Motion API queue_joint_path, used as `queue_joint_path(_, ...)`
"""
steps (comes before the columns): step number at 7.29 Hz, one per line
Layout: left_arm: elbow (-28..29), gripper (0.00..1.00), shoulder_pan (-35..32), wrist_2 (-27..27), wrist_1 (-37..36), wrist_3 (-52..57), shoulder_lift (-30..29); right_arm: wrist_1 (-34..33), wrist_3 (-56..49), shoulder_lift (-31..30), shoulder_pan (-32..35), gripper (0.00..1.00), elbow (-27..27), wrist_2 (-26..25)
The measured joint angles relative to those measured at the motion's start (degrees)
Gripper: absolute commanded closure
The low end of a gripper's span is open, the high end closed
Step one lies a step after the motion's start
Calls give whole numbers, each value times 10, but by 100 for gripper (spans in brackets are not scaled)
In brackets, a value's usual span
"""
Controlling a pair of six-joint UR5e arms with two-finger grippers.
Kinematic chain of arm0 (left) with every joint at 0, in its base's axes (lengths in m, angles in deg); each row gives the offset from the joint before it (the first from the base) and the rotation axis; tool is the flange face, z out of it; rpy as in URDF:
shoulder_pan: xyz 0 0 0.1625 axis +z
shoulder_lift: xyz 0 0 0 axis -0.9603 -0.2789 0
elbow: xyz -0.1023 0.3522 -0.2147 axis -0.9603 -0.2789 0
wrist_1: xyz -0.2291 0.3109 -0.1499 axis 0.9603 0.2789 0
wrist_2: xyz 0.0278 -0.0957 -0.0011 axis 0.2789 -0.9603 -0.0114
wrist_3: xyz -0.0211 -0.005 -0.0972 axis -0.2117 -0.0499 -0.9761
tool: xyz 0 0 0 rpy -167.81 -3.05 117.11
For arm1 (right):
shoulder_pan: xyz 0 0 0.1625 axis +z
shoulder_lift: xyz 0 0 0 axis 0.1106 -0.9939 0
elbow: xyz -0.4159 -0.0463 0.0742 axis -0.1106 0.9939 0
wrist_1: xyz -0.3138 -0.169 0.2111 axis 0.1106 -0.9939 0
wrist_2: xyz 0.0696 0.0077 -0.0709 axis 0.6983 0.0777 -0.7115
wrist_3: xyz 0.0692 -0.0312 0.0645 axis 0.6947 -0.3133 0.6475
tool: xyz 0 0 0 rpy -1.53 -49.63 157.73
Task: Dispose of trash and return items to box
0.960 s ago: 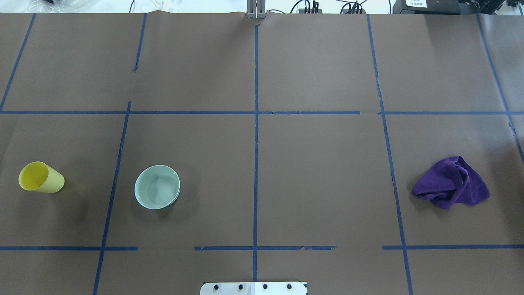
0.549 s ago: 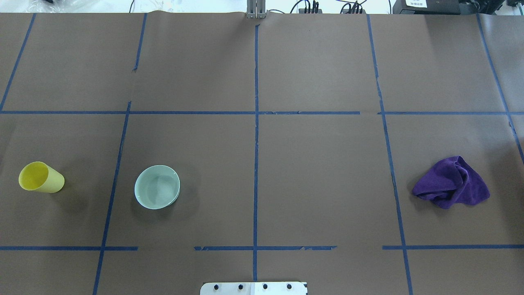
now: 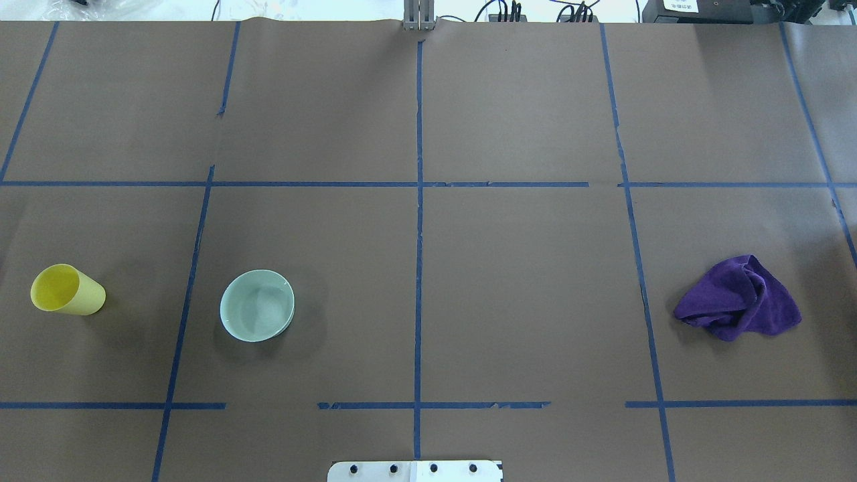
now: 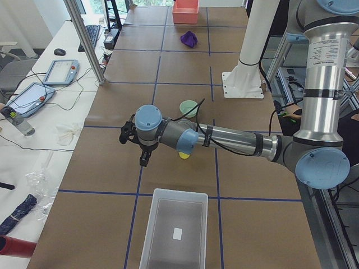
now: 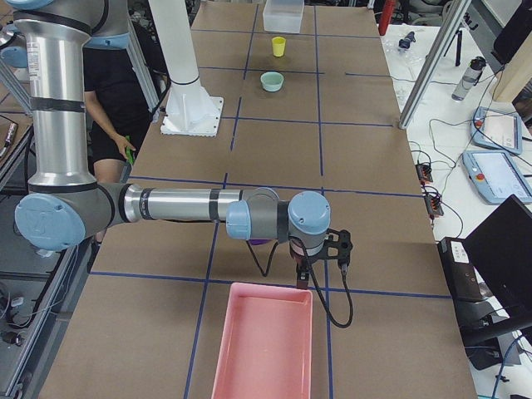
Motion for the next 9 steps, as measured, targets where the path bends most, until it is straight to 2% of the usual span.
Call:
queue_joint_path(3,-34,0,141,79,228,-255,103,5,0,6,-4,0,1,-2)
queue_joint_path(4,-37,0,182,101,275,-309,119,7,0,4,-4,0,2,-2)
queue_joint_path(7,-33,0,260,168,305,-373,132,8,8,4,-7,0,0,-2)
queue_joint_path(9,-27,1,285,180,306,-378,133,10,27,6,-11,0,-4,-2)
